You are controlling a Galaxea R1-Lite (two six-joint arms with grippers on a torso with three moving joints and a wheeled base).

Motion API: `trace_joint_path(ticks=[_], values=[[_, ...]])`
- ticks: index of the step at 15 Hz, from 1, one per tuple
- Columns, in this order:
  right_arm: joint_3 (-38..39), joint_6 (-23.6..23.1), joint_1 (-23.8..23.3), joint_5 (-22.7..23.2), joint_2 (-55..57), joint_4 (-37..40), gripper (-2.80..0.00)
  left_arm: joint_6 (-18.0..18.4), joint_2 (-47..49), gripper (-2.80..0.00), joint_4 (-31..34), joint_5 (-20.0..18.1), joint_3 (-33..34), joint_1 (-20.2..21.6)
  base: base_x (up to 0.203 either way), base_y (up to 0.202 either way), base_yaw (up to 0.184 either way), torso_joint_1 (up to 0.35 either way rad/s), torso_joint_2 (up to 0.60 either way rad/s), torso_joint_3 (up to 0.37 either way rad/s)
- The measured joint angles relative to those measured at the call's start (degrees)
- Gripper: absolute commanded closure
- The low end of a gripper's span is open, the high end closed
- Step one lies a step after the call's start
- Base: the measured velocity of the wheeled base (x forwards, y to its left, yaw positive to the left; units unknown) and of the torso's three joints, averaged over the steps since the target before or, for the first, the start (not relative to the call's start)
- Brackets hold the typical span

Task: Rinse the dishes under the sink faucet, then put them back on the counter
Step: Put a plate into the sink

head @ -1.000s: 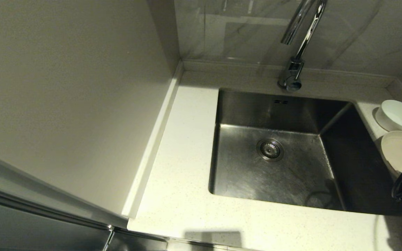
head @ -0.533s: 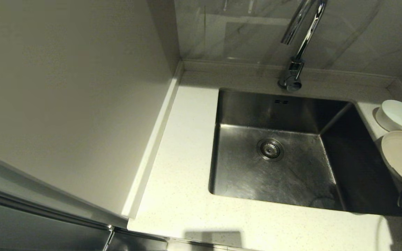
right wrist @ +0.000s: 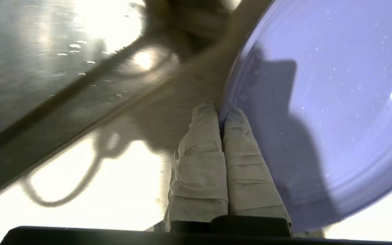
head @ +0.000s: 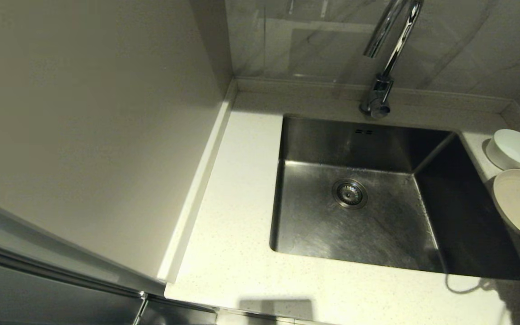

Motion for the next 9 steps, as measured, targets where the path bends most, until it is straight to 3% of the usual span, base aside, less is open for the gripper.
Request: trace_joint_path(ticks=[7,9], values=[[6.99,-12.03,0.40,-0.08,-8.78,-17.42,0.00,-0.05,0.00,0.00,0.02,0.00,0.00,-0.02,0.000,0.000,0.000,0.000,0.00,0.000],[9.32,-17.50,0.43,0.99,-11.01,-22.88,0.00,-0.02,0.00,0.00,0.02,0.00,0.00,0.00,0.000,0.000,0.000,0.000,0.00,0.000]])
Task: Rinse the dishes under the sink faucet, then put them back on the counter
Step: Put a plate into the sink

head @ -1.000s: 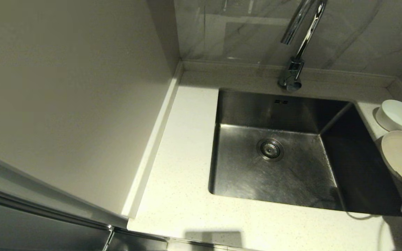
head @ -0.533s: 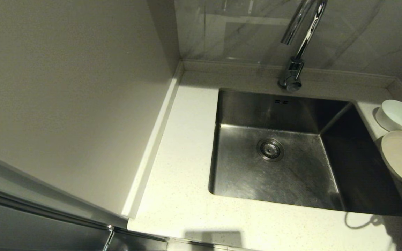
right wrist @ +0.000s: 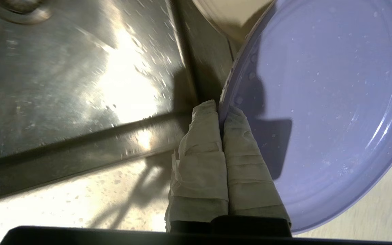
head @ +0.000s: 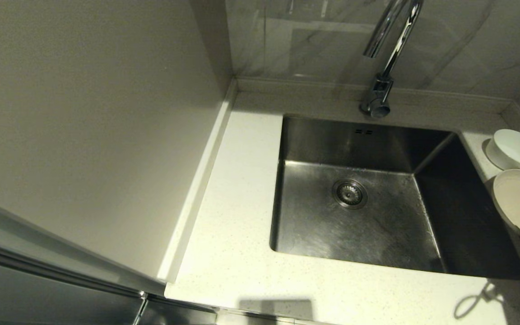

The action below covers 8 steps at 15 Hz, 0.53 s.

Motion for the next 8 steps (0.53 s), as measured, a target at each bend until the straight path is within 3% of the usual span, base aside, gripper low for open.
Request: trace_joint_path(ticks=[4,8], values=[[2.17,-8.06,1.41,5.58,-2.56,-9.24,0.00,0.02,0.00,0.00,0.00,0.03,0.00,0.00,0.000,0.000,0.000,0.000,0.00,0.000],[2.87,-14.98,8.64,7.05,-2.76,-19.83,0.00,0.05,0.00,0.00,0.00,0.00,0.00,-0.02,0.000,0.000,0.000,0.000,0.00,0.000]])
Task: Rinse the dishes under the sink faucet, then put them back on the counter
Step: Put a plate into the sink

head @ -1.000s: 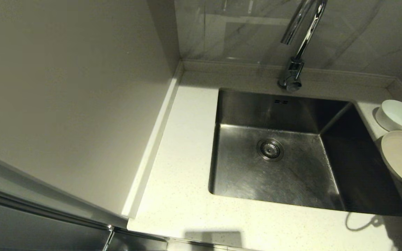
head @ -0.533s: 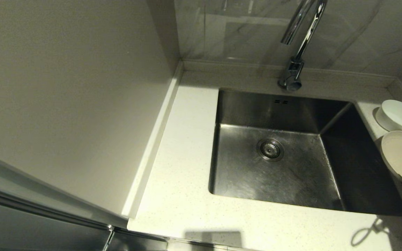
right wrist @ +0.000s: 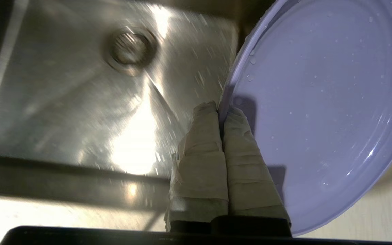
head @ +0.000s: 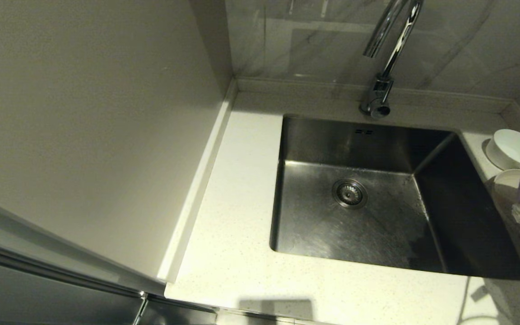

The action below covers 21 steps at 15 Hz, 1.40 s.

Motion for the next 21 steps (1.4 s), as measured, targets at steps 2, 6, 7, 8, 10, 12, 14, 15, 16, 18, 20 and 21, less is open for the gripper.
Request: trace_joint_path(ticks=[2,6,7,8,10,12,14,15,16,18,20,21], values=[[0.13,-3.58,5.06,0.25,0.84,-5.71,0.00,-0.05,0.00,0.00,-0.02,-0.01,0.00,0.02,0.000,0.000,0.000,0.000,0.00,0.000],[-0.73,-7.14,16.30,0.31,7.67,-17.68,0.00,-0.06,0.00,0.00,-0.02,0.00,0.00,0.02,0.000,0.000,0.000,0.000,0.00,0.000],[-1.03,-7.70,18.97,0.32,10.14,-20.99,0.00,-0.03,0.00,0.00,-0.02,0.00,0.00,0.00,0.000,0.000,0.000,0.000,0.00,0.000],[-1.39,-8.00,21.73,0.33,12.53,-23.91,0.00,-0.02,0.00,0.00,0.00,0.00,0.00,0.02,0.000,0.000,0.000,0.000,0.00,0.000],[-1.75,-8.17,25.58,0.41,16.60,-25.84,0.00,-0.02,0.00,0.00,-0.02,0.00,0.00,0.02,0.000,0.000,0.000,0.000,0.00,0.000],[-2.18,-8.22,27.95,0.43,20.51,-26.16,0.00,-0.02,0.00,0.00,-0.02,0.00,0.00,0.02,0.000,0.000,0.000,0.000,0.00,0.000],[-2.82,-8.33,29.03,0.74,24.48,-26.22,0.00,-0.05,0.00,0.00,-0.02,0.01,0.00,0.02,0.000,0.000,0.000,0.000,0.00,0.000],[-3.65,-8.38,29.23,1.25,26.46,-26.19,0.00,-0.06,0.00,0.00,-0.02,-0.01,0.00,0.02,0.000,0.000,0.000,0.000,0.00,0.000],[-5.04,-8.32,29.31,1.61,28.13,-26.10,0.00,-0.02,0.00,0.00,-0.02,0.00,0.00,0.02,0.000,0.000,0.000,0.000,0.00,0.000],[-9.84,-7.43,29.14,2.88,30.80,-23.49,0.00,-0.05,0.00,0.00,0.00,0.00,0.00,0.00,0.000,0.000,0.000,0.000,0.00,0.000],[-17.65,-5.75,28.20,4.90,32.62,-13.92,0.00,-0.02,0.00,0.00,-0.02,0.00,0.00,0.00,0.000,0.000,0.000,0.000,0.00,0.000],[-22.86,-4.52,27.70,5.50,33.61,-7.06,0.00,-0.03,0.00,0.00,-0.02,0.00,0.00,0.02,0.000,0.000,0.000,0.000,0.00,0.000]])
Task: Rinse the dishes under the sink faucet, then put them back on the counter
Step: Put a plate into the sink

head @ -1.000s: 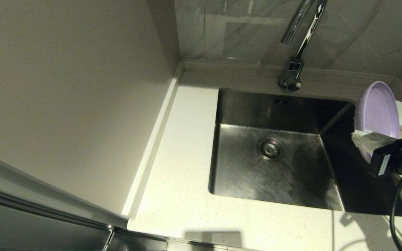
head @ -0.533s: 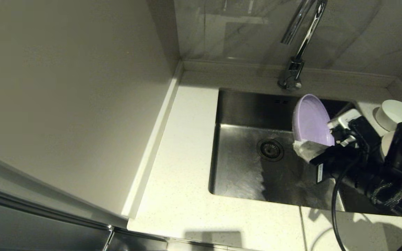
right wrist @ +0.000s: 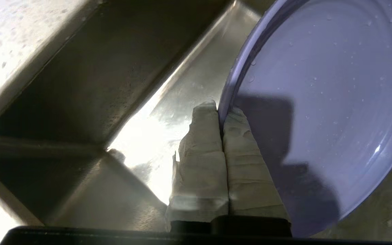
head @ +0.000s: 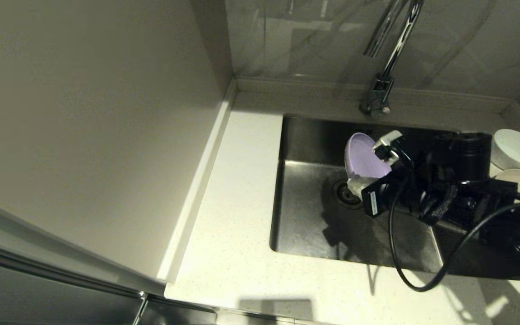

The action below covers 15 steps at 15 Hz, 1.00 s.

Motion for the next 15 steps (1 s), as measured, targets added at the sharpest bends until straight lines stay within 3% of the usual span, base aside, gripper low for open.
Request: trace_joint_path(ticks=[3,4,6,8,10,14,15], values=[[-16.13,1.61,-1.67,1.56,4.58,22.34,0.00,0.02,0.00,0.00,-0.01,0.00,0.00,0.00,0.000,0.000,0.000,0.000,0.00,0.000],[-19.79,-0.31,-2.69,1.82,6.58,28.62,0.00,-0.02,0.00,0.00,0.00,0.03,0.00,0.00,0.000,0.000,0.000,0.000,0.00,0.000],[-22.72,-9.65,-5.68,2.20,9.96,35.79,0.00,0.00,0.00,0.00,0.00,0.00,0.00,0.00,0.000,0.000,0.000,0.000,0.00,0.000],[-21.15,-18.54,-8.20,3.52,12.77,31.31,0.00,0.01,0.00,0.00,0.00,0.00,0.00,0.00,0.000,0.000,0.000,0.000,0.00,0.000],[-18.37,-23.37,-9.73,6.59,15.89,21.59,0.00,0.01,0.00,0.00,0.00,0.01,0.00,0.00,0.000,0.000,0.000,0.000,0.00,0.000],[-17.27,-26.18,-11.06,7.63,22.02,12.44,-0.11,0.03,0.00,0.00,0.02,0.00,0.00,-0.02,0.000,0.000,0.000,0.000,0.00,0.000],[-17.40,-27.10,-11.35,7.58,23.22,11.07,-2.80,-0.02,0.00,0.00,0.02,0.03,0.00,0.00,0.000,0.000,0.000,0.000,0.00,0.000]])
